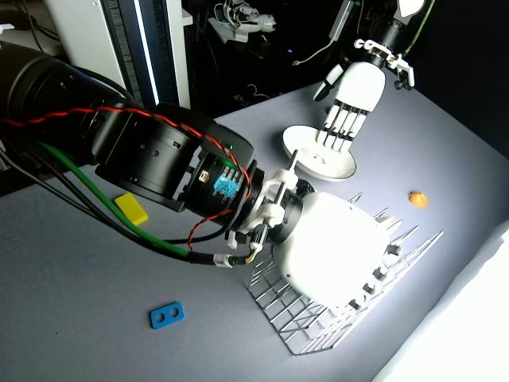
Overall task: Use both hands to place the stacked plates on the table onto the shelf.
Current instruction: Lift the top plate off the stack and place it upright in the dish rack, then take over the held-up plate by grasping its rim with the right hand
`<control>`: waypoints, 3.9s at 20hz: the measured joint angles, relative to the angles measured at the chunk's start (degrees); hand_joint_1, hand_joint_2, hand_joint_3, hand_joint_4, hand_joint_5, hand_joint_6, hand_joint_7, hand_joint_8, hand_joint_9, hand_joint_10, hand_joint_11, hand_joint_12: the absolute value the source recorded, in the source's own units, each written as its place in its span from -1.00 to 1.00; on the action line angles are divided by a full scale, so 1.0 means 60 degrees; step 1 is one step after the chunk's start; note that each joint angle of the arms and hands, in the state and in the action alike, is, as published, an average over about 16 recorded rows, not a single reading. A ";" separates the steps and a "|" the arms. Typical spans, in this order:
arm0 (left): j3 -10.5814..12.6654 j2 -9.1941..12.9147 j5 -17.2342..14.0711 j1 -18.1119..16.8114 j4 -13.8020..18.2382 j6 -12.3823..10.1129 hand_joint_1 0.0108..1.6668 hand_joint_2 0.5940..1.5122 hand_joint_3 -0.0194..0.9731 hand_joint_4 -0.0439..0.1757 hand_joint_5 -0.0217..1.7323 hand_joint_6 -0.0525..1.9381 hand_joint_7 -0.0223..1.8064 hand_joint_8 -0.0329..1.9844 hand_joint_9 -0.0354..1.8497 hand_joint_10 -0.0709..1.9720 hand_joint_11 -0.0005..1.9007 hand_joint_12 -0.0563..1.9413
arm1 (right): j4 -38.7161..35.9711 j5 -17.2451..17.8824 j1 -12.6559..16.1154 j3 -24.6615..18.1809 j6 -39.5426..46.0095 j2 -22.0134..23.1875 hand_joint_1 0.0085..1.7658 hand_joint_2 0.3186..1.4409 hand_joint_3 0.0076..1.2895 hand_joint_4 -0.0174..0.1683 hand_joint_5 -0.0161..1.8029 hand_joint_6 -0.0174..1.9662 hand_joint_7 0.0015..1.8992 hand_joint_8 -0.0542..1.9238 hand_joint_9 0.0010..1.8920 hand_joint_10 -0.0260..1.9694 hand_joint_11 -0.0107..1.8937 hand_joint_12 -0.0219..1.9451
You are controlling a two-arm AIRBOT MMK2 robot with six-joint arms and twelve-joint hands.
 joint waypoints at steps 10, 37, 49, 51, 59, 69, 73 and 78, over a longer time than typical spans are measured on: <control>-0.0223 0.0132 0.0173 0.0237 0.0084 -0.0649 -0.99 0.39 -0.93 -0.67 -0.97 -0.97 -0.94 -0.96 -0.93 -0.92 -0.98 -0.97 | 0.0362 -0.0189 -0.0004 0.0096 -0.0098 -0.0031 0.30 0.48 -1.00 -0.87 -0.26 -0.16 -0.12 -0.31 -0.09 -0.36 -0.23 0.38; -0.0461 0.0249 0.0454 0.0111 0.0366 -0.1035 -0.99 0.39 -0.93 -0.67 -0.98 -0.97 -0.94 -0.97 -0.94 -0.92 -0.98 -0.93 | -0.4257 0.1027 0.1152 -0.2659 -0.1203 0.0868 0.15 0.27 -1.00 -0.82 -0.53 -0.93 -0.55 -0.92 -0.58 -0.91 -0.85 -0.15; -0.0506 0.0262 0.0538 0.0146 0.0326 -0.1040 -0.99 0.39 -0.93 -0.67 -0.98 -0.97 -0.94 -0.97 -0.94 -0.92 -0.98 -0.97 | -0.6354 0.2207 -0.0939 -0.4971 -0.4584 0.0644 0.14 0.21 -1.00 -0.77 -0.96 -0.94 -0.99 -0.92 -0.98 -0.96 -0.97 -0.98; -0.0514 0.0264 0.0552 0.0164 0.0307 -0.1041 -0.99 0.39 -0.93 -0.67 -0.98 -0.97 -0.94 -0.97 -0.94 -0.93 -0.98 -0.97 | -0.6587 0.2265 -0.1311 -0.4979 -0.5010 0.0433 0.15 0.20 -1.00 -0.76 -0.96 -0.94 -0.99 -0.92 -0.98 -0.96 -0.97 -0.97; -0.0529 0.0275 0.0586 0.0256 0.0228 -0.1040 -0.99 0.39 -0.93 -0.68 -0.98 -0.97 -0.94 -0.97 -0.93 -0.93 -0.98 -0.96 | -0.7362 0.2120 -0.2174 -0.4144 -0.5956 -0.0737 0.19 0.20 -1.00 -0.77 -0.96 -0.94 -0.99 -0.92 -0.98 -0.97 -0.96 -0.96; -0.0529 0.0275 0.0589 0.0291 0.0205 -0.1041 -0.99 0.39 -0.93 -0.68 -0.98 -0.97 -0.94 -0.97 -0.93 -0.93 -0.98 -0.96 | -0.7549 0.1823 -0.2247 -0.2701 -0.6139 -0.2159 0.20 0.26 -1.00 -0.77 -0.95 -0.94 -0.98 -0.92 -0.97 -0.96 -0.96 -0.84; -0.0529 0.0275 0.0589 0.0292 0.0204 -0.1058 -0.99 0.39 -0.93 -0.68 -0.98 -0.97 -0.94 -0.97 -0.93 -0.93 -0.98 -0.96 | -0.7552 0.1790 -0.2236 -0.2226 -0.6152 -0.2615 0.22 0.29 -1.00 -0.77 -0.91 -0.94 -0.91 -0.92 -0.90 -0.95 -0.97 -0.55; -0.0526 0.0275 0.0587 0.0293 0.0203 -0.1095 -0.99 0.39 -0.93 -0.68 -0.98 -0.97 -0.94 -0.97 -0.94 -0.93 -0.98 -0.96 | -0.7552 0.1764 -0.2224 -0.1746 -0.6225 -0.3106 0.24 0.32 -1.00 -0.77 -0.74 -0.93 -0.71 -0.92 -0.71 -0.90 -0.92 -0.15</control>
